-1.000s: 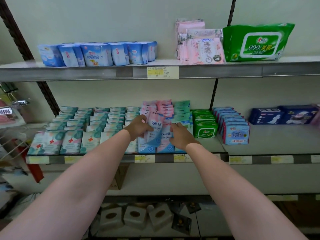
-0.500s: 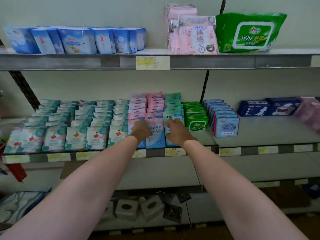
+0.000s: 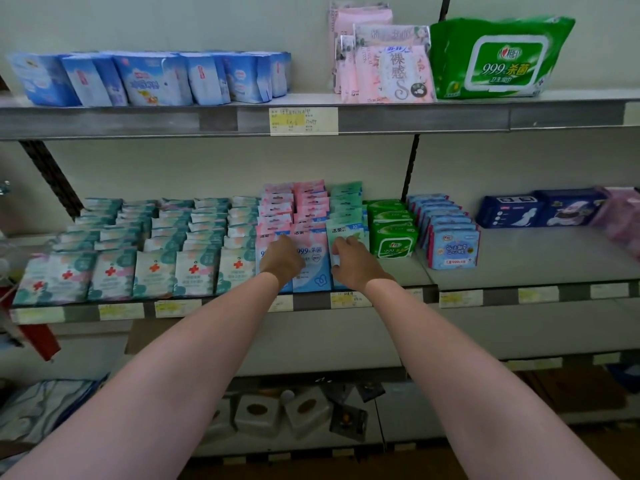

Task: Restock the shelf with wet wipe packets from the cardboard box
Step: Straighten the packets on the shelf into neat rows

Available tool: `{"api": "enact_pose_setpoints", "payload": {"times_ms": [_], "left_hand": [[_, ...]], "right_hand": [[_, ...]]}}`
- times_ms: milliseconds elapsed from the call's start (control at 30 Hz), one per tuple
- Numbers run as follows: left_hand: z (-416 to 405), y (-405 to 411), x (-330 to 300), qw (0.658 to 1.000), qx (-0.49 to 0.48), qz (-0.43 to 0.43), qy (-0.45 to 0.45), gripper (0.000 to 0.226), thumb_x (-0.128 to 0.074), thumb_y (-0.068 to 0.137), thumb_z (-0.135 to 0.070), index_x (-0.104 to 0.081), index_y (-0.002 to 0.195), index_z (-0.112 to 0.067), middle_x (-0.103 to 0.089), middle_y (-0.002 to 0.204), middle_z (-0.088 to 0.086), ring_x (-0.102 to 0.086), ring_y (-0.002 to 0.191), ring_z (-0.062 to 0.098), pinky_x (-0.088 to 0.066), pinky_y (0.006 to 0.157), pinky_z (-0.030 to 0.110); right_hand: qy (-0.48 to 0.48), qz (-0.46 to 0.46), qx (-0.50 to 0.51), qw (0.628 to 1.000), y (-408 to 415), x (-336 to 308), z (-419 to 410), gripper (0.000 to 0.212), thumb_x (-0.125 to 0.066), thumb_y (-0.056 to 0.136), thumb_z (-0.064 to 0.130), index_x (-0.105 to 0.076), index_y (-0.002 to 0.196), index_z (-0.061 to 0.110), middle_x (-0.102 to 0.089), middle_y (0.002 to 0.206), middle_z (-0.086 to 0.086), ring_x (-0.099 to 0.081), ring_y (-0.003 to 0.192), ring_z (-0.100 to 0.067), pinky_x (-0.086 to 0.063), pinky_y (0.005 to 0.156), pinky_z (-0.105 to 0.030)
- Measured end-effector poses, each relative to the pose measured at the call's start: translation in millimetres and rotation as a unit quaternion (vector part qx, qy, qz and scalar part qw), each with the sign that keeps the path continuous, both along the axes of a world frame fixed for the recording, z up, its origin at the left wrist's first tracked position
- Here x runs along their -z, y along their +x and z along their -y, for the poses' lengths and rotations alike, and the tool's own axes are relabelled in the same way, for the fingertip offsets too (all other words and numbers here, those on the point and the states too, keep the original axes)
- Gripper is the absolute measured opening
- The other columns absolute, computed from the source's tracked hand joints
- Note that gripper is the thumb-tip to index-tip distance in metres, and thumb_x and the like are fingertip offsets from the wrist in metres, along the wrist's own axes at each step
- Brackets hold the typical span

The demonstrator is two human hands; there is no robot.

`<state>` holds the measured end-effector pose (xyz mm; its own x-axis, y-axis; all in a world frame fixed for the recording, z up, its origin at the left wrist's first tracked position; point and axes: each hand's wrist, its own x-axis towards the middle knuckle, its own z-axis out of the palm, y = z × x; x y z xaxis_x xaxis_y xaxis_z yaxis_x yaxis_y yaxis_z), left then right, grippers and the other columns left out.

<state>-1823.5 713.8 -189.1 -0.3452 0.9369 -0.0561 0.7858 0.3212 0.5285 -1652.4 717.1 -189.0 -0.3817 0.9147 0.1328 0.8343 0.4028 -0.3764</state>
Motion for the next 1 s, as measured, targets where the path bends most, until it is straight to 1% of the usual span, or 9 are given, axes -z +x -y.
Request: {"api": "enact_pose_setpoints", "payload": {"times_ms": [100,167,367,500,600,700,833,900,1000], "left_hand": [[2.8,-1.8,-1.7,1.000,0.007,-0.012,0.002,0.036,-0.066,0.086,-0.015,-0.048,0.117,-0.010,-0.061,0.106,0.009,-0.061,0.091,0.026,-0.056,0.082,0.040],[5.4,-4.1,-4.1,0.999,0.025,-0.037,0.005,0.034,-0.063,0.088,-0.018,-0.049,0.118,-0.010,-0.060,0.108,0.010,-0.061,0.093,0.027,-0.055,0.082,0.041],[20.7,-18.5,-13.0,0.991,0.078,-0.105,0.004,0.024,-0.057,0.088,-0.017,-0.055,0.111,-0.014,-0.062,0.113,0.008,-0.059,0.097,0.027,-0.053,0.087,0.045],[37.1,-37.2,-19.2,0.991,0.069,-0.117,-0.008,0.032,-0.054,0.088,-0.013,-0.053,0.120,-0.014,-0.059,0.121,0.008,-0.058,0.104,0.028,-0.051,0.088,0.041],[51.3,-59.9,-22.2,0.991,0.056,-0.118,-0.006,0.036,-0.056,0.090,-0.017,-0.053,0.125,-0.016,-0.058,0.127,0.009,-0.058,0.109,0.029,-0.051,0.089,0.039],[66.1,-90.0,-24.4,0.990,0.053,-0.131,-0.022,0.037,-0.056,0.092,-0.020,-0.050,0.128,-0.014,-0.057,0.129,0.010,-0.057,0.113,0.030,-0.050,0.092,0.041],[82.9,-142.2,-30.2,0.983,0.051,-0.171,-0.034,0.035,-0.055,0.093,-0.023,-0.051,0.126,-0.016,-0.058,0.127,0.010,-0.058,0.110,0.030,-0.051,0.087,0.039],[92.7,-170.9,-32.7,0.980,0.056,-0.190,-0.033,0.035,-0.054,0.094,-0.024,-0.050,0.128,-0.016,-0.058,0.126,0.010,-0.058,0.109,0.031,-0.051,0.087,0.041],[109.3,-217.6,-36.3,0.974,0.057,-0.218,-0.037,0.037,-0.054,0.094,-0.022,-0.048,0.130,-0.016,-0.058,0.126,0.009,-0.058,0.109,0.030,-0.052,0.086,0.041]], "right_hand": [[-0.001,-0.001,-0.001,1.000,-0.3,0.4,1.8,0.026,-0.061,0.091,0.018,-0.049,0.114,0.012,-0.050,0.119,-0.011,-0.049,0.110,-0.028,-0.048,0.085,-0.040],[-0.002,-0.003,-0.003,1.000,-1.7,1.3,3.3,0.025,-0.061,0.091,0.017,-0.049,0.113,0.011,-0.049,0.118,-0.011,-0.048,0.111,-0.029,-0.049,0.086,-0.041],[-0.018,0.000,-0.014,1.000,-15.5,-2.1,8.8,0.032,-0.062,0.091,0.017,-0.049,0.120,0.010,-0.048,0.121,-0.013,-0.048,0.114,-0.031,-0.048,0.094,-0.045],[-0.026,0.011,-0.041,0.999,-36.7,-6.6,12.5,0.030,-0.060,0.091,0.015,-0.049,0.118,0.009,-0.047,0.122,-0.014,-0.047,0.114,-0.032,-0.048,0.093,-0.047],[-0.025,0.020,-0.054,0.998,-62.8,-10.8,15.9,0.031,-0.060,0.091,0.016,-0.049,0.120,0.010,-0.046,0.124,-0.013,-0.047,0.115,-0.032,-0.048,0.093,-0.047],[-0.022,0.026,-0.069,0.997,-97.0,-12.8,25.8,0.030,-0.060,0.092,0.016,-0.049,0.119,0.011,-0.047,0.123,-0.013,-0.048,0.113,-0.032,-0.048,0.092,-0.046],[-0.016,0.024,-0.073,0.997,-151.6,-15.4,43.0,0.032,-0.061,0.091,0.018,-0.050,0.119,0.012,-0.047,0.124,-0.012,-0.049,0.113,-0.032,-0.048,0.092,-0.046],[-0.014,0.026,-0.073,0.997,-181.8,-16.1,52.1,0.032,-0.061,0.090,0.017,-0.050,0.119,0.012,-0.048,0.125,-0.012,-0.050,0.114,-0.032,-0.048,0.091,-0.044],[-0.010,0.035,-0.073,0.997,-230.2,-20.2,67.6,0.032,-0.060,0.091,0.018,-0.049,0.121,0.013,-0.047,0.127,-0.012,-0.049,0.116,-0.032,-0.048,0.093,-0.045]]}}
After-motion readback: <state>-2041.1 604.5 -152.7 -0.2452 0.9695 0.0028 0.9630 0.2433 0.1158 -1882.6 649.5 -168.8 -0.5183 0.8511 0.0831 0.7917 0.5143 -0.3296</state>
